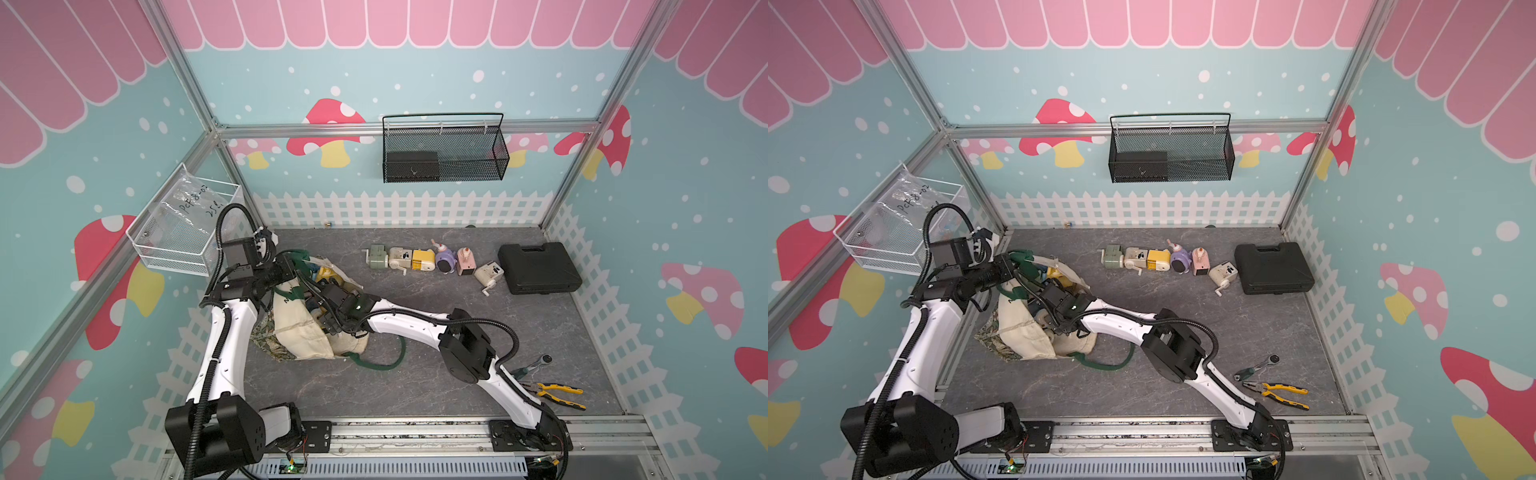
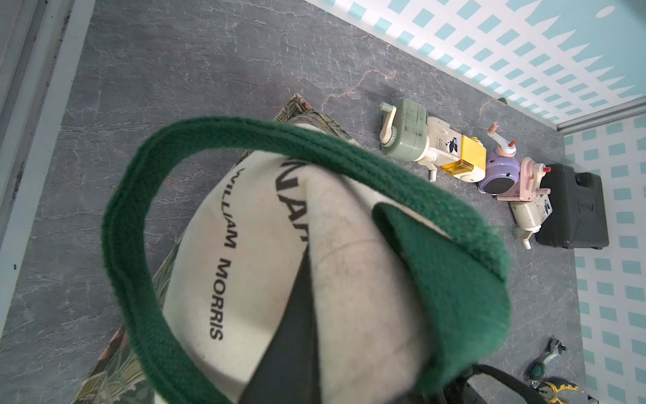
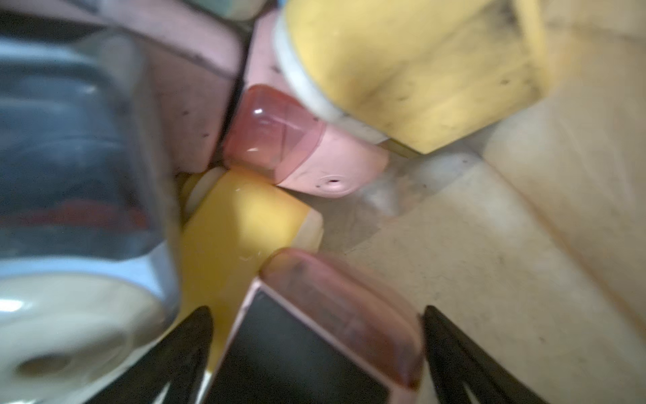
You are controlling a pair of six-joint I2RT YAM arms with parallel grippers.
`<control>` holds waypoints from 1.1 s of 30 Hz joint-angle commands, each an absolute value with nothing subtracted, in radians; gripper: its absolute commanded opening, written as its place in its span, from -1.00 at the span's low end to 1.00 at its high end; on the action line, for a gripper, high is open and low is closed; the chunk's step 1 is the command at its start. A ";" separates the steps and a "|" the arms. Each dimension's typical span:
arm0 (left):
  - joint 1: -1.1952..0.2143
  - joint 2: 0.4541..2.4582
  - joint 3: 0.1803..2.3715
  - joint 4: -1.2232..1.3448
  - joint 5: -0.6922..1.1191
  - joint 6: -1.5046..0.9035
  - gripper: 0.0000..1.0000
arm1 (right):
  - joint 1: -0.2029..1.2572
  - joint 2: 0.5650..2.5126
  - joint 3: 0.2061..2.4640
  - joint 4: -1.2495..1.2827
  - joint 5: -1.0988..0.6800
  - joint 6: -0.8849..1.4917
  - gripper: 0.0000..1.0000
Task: Take out the pencil sharpeners from the tote bags
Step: Pick up the pencil sharpener from the canvas bag.
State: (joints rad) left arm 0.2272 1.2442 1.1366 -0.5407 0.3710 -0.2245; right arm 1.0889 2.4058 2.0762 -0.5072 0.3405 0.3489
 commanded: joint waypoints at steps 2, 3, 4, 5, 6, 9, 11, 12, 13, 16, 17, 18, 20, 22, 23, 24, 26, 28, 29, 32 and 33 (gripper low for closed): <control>0.233 1.233 1.161 -0.407 0.420 -0.235 -1.00 | 1.084 2.448 2.069 -0.573 0.381 0.359 0.59; 0.233 1.233 1.161 -0.407 0.420 -0.234 -1.00 | 1.085 2.438 2.067 -0.572 0.379 0.363 0.53; 0.232 1.232 1.162 -0.408 0.418 -0.233 -1.00 | 1.084 2.428 2.063 -0.573 0.380 0.367 0.48; 0.233 1.231 1.162 -0.407 0.419 -0.233 -1.00 | 1.083 2.417 2.058 -0.574 0.380 0.371 0.45; 0.233 1.230 1.160 -0.407 0.419 -0.233 -1.00 | 1.084 2.407 2.052 -0.574 0.379 0.373 0.43; 0.233 1.228 1.160 -0.407 0.417 -0.233 -1.00 | 1.084 2.376 2.032 -0.579 0.378 0.385 0.32; 0.233 1.230 1.160 -0.406 0.418 -0.233 -1.00 | 1.085 2.349 2.014 -0.578 0.377 0.390 0.20; 0.233 1.230 1.160 -0.408 0.418 -0.233 -1.00 | 1.085 2.339 2.009 -0.577 0.375 0.389 0.14; 0.232 1.230 1.161 -0.407 0.417 -0.233 -1.00 | 1.085 2.327 2.005 -0.576 0.370 0.384 0.11; 0.233 1.231 1.161 -0.408 0.417 -0.233 -1.00 | 1.085 2.289 1.991 -0.564 0.342 0.359 0.02; 0.232 1.230 1.161 -0.407 0.417 -0.233 -1.00 | 1.087 2.272 1.981 -0.552 0.331 0.346 0.02; 0.233 1.230 1.161 -0.407 0.416 -0.233 -1.00 | 1.086 2.256 1.966 -0.536 0.319 0.339 0.01; 0.233 1.230 1.160 -0.408 0.415 -0.233 -1.00 | 1.087 2.220 1.942 -0.514 0.283 0.336 -0.02; 0.233 1.229 1.160 -0.407 0.414 -0.232 -1.00 | 1.087 2.186 1.919 -0.497 0.263 0.342 -0.03; 0.233 1.227 1.160 -0.407 0.413 -0.232 -1.00 | 1.087 2.166 1.905 -0.486 0.251 0.346 -0.04; 0.233 1.229 1.160 -0.407 0.414 -0.232 -1.00 | 1.087 2.148 1.891 -0.473 0.235 0.347 -0.05; 0.232 1.229 1.160 -0.407 0.414 -0.231 -1.00 | 1.087 2.104 1.852 -0.434 0.177 0.344 -0.06; 0.232 1.228 1.160 -0.407 0.413 -0.232 -1.00 | 1.086 2.062 1.809 -0.393 0.097 0.327 -0.06; 0.232 1.228 1.161 -0.408 0.414 -0.232 -1.00 | 1.087 2.042 1.792 -0.374 0.068 0.318 -0.06; 0.233 1.229 1.163 -0.411 0.413 -0.232 -1.00 | 1.086 1.989 1.757 -0.349 0.021 0.282 -0.06; 0.233 1.230 1.163 -0.413 0.415 -0.232 -1.00 | 1.086 1.972 1.750 -0.348 0.017 0.267 -0.07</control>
